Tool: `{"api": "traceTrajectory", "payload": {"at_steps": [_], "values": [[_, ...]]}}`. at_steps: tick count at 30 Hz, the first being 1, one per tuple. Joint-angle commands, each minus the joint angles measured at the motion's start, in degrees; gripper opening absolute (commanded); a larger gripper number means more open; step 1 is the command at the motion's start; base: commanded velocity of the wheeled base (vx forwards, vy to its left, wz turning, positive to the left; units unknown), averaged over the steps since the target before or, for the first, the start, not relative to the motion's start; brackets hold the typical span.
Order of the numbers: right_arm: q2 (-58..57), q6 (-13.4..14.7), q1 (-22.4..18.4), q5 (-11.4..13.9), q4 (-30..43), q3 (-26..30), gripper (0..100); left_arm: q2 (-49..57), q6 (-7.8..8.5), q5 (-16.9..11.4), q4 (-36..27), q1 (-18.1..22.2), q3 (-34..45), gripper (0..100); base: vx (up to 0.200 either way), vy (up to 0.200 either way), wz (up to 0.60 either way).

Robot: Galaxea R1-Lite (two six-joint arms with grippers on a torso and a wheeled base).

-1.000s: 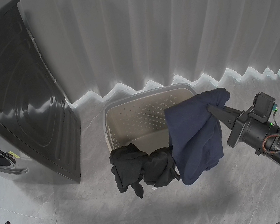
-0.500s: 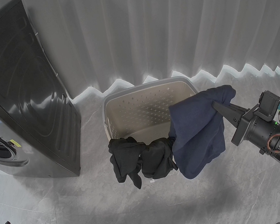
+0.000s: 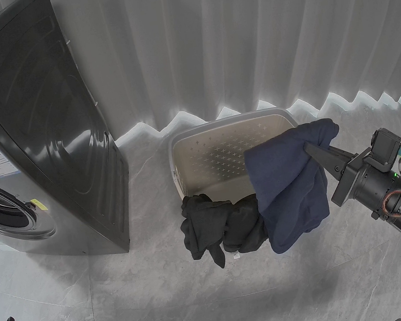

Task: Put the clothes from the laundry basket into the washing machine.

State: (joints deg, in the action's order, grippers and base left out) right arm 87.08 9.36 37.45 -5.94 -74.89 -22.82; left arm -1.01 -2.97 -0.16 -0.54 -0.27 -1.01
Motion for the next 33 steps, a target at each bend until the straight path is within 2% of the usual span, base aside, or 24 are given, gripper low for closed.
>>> {"api": "traceTrajectory", "payload": {"at_steps": [1, 28, 33], "values": [[0.3, 0.1, -0.2, 0.2, -0.1, 0.0, 0, 1.0, -0.01, 0.0, 0.0, 0.0, 0.9, 100, 0.000, 0.200, 0.00], [0.5, 0.3, -0.2, 0.3, -0.3, -0.4, 0, 1.0, -0.10, 0.2, 0.0, 0.0, 0.9, 100, 0.000, 0.200, 0.00], [0.5, 0.3, -0.2, 0.2, -0.3, -0.5, 0, 1.0, -0.10, 0.2, 0.0, 0.0, 0.9, 100, -0.080, 0.000, 0.00]]}}
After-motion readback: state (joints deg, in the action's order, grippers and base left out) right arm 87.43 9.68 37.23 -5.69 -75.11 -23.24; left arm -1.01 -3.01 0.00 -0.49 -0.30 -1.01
